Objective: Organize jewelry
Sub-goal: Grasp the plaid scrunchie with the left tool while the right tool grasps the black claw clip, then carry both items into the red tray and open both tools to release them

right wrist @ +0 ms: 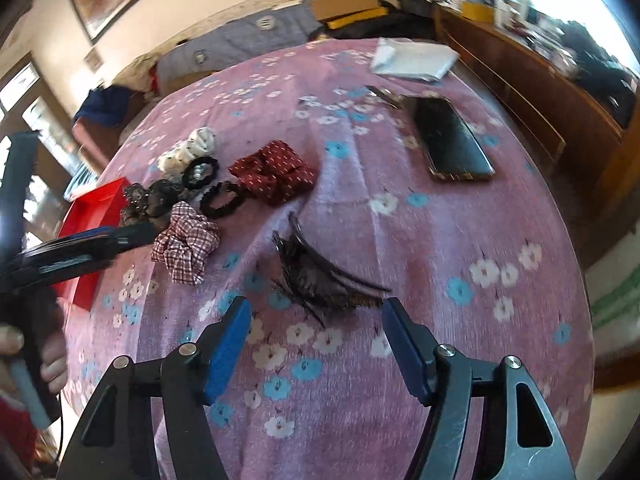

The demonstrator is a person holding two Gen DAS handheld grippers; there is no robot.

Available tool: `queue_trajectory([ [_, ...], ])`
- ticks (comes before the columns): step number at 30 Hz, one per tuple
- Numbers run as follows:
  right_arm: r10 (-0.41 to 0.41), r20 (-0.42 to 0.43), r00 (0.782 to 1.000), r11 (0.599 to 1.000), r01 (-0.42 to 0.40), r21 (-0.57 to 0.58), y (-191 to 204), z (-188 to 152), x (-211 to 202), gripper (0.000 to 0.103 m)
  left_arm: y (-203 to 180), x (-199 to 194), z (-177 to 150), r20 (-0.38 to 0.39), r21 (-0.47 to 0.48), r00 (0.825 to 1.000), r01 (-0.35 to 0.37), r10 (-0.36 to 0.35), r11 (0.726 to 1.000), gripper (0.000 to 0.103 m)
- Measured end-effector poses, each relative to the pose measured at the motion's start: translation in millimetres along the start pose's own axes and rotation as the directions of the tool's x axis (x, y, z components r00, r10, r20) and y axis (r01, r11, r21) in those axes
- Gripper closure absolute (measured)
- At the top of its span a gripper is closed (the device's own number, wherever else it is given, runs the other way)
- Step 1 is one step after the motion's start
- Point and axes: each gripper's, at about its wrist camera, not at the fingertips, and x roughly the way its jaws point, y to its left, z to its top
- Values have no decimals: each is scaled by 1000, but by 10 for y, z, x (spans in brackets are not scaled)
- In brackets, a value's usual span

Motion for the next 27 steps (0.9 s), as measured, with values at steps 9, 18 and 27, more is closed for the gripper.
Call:
queue_trajectory([
  [9, 6, -77, 997, 994, -15, -112, -27, 191, 412, 49, -56, 381, 33, -52, 6, 999, -15, 15, 1000, 14],
  [18, 97, -133, 986, 989, -111, -100, 7, 237, 636, 70, -129, 428, 23, -79, -10, 996, 35, -36, 999, 84],
  [27, 155, -104, 982, 988, -156, -5, -7, 205, 444, 71, -57, -89, -9, -16, -42, 995, 100, -101, 994, 87],
])
